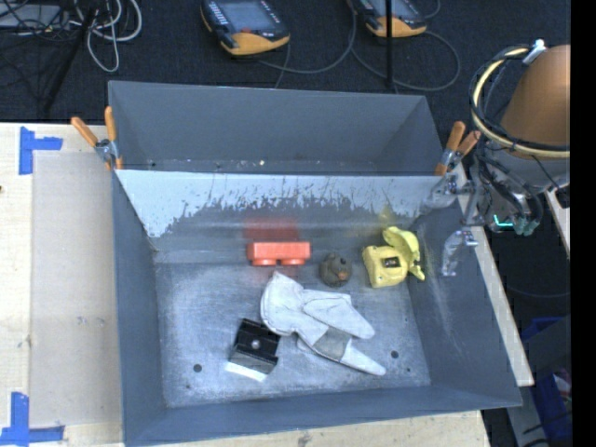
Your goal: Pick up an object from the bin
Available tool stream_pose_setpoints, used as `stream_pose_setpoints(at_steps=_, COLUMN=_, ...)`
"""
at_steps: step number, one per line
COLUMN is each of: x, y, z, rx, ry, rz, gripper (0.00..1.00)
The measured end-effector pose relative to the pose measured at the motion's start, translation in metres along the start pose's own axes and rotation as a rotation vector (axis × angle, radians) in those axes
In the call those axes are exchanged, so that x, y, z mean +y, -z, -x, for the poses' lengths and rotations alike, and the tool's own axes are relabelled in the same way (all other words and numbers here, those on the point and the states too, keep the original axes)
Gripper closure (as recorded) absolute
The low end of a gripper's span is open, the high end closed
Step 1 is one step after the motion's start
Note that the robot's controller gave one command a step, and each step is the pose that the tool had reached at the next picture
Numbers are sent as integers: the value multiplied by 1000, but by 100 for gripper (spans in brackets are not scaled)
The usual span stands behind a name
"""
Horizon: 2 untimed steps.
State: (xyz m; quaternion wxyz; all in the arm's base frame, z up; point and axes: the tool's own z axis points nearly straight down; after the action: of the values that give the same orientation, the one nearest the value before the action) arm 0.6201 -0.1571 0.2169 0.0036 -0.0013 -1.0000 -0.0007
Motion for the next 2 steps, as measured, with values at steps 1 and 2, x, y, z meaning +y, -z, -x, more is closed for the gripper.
stream_pose_setpoints(at_steps=1, x=0, y=3, z=1, rx=-4, ry=1, rz=-1, gripper=0)
stream_pose_setpoints(at_steps=2, x=12, y=-15, z=-6, rx=-8, ry=50, rz=-1, gripper=0)
